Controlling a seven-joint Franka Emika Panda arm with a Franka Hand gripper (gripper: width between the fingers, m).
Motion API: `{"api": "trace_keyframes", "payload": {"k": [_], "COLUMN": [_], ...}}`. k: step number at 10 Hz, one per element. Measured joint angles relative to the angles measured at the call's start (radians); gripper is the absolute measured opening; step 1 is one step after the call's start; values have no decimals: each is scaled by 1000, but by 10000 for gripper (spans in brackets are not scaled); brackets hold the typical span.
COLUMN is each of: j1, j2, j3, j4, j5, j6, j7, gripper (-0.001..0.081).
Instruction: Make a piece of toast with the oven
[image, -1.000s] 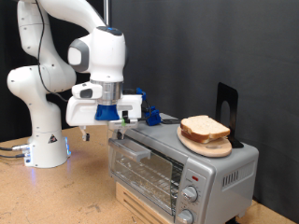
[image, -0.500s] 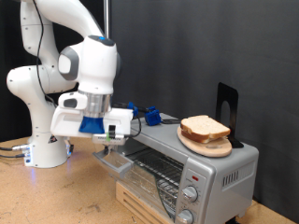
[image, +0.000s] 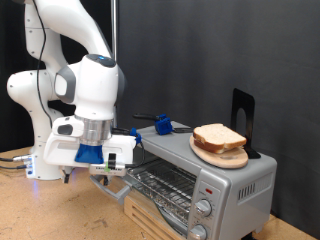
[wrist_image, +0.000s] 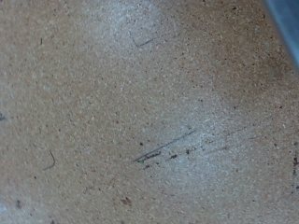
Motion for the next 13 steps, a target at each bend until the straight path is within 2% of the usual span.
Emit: {"api": "trace_keyframes", "payload": {"k": [2, 3, 6, 8, 10, 12, 13], "j1": [-4, -9, -23, -28, -28, -29, -29], "j2": [-5, -7, 17, 77, 146, 200, 212], "j3": [-12, -16, -33, -52, -66, -74, -74], "j4": [-25, -36, -60, -58, -36, -4, 2], "j5": [-15, -52, -204, -310, -362, -372, -354], "j6": [35, 39, 43, 93, 162, 192, 203], "j7": [-46, -34, 107, 246, 340, 360, 336], "gripper": [800, 800, 800, 800, 800, 800, 800]}}
